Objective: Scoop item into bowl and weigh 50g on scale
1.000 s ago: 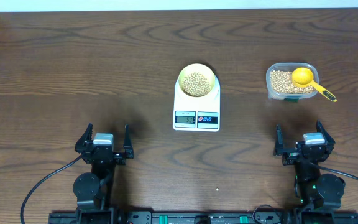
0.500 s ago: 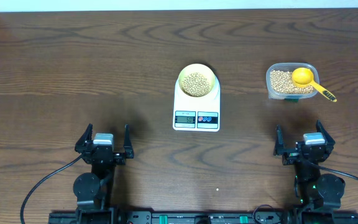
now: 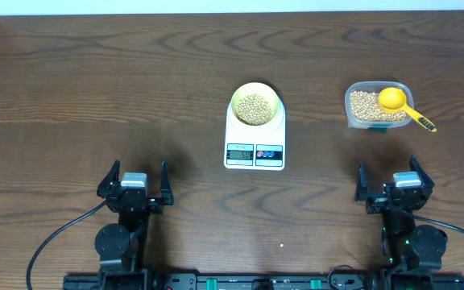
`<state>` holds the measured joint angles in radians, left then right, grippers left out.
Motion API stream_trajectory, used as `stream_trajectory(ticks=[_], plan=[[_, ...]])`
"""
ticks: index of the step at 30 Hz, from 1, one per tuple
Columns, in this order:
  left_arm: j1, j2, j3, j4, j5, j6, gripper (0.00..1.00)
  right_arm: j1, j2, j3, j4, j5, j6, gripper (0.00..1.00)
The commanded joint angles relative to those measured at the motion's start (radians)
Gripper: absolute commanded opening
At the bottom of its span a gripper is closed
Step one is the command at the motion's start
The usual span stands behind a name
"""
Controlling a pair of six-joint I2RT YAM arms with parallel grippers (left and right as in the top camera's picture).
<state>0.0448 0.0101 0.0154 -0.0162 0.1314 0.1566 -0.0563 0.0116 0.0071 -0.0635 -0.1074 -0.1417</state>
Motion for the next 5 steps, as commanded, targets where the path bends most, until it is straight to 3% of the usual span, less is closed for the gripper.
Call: stream_trajectory(ticks=[1, 5], plan=[[0.005, -0.005, -0.011, -0.043, 0.016, -0.005, 0.98, 0.006, -0.007, -0.002, -0.004, 0.004, 0.011, 0.99], [0.005, -0.005, -0.011, -0.043, 0.016, -0.005, 0.98, 0.006, -0.007, -0.002, -0.004, 0.004, 0.011, 0.99]])
